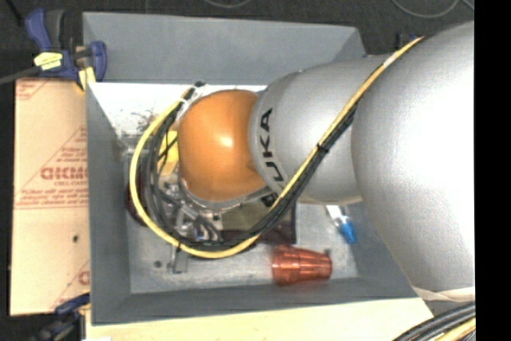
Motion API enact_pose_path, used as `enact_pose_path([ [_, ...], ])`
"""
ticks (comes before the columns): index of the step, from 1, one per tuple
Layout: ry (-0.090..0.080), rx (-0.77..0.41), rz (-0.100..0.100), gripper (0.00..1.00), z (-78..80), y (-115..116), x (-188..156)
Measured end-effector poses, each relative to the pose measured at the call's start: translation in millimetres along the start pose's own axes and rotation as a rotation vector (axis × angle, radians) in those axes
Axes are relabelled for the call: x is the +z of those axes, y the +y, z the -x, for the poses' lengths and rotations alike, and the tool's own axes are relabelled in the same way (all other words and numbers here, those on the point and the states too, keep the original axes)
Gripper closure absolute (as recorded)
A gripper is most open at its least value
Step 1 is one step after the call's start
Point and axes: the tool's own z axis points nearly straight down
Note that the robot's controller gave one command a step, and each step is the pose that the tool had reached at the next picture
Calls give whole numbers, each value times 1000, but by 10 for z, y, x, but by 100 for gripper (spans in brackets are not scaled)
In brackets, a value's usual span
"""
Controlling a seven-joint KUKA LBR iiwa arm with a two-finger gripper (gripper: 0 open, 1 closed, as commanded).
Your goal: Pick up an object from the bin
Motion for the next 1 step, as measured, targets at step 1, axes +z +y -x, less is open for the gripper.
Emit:
enact_pose_path([
  [1, 2, 82, 0, 0, 289, -622, 389],
])
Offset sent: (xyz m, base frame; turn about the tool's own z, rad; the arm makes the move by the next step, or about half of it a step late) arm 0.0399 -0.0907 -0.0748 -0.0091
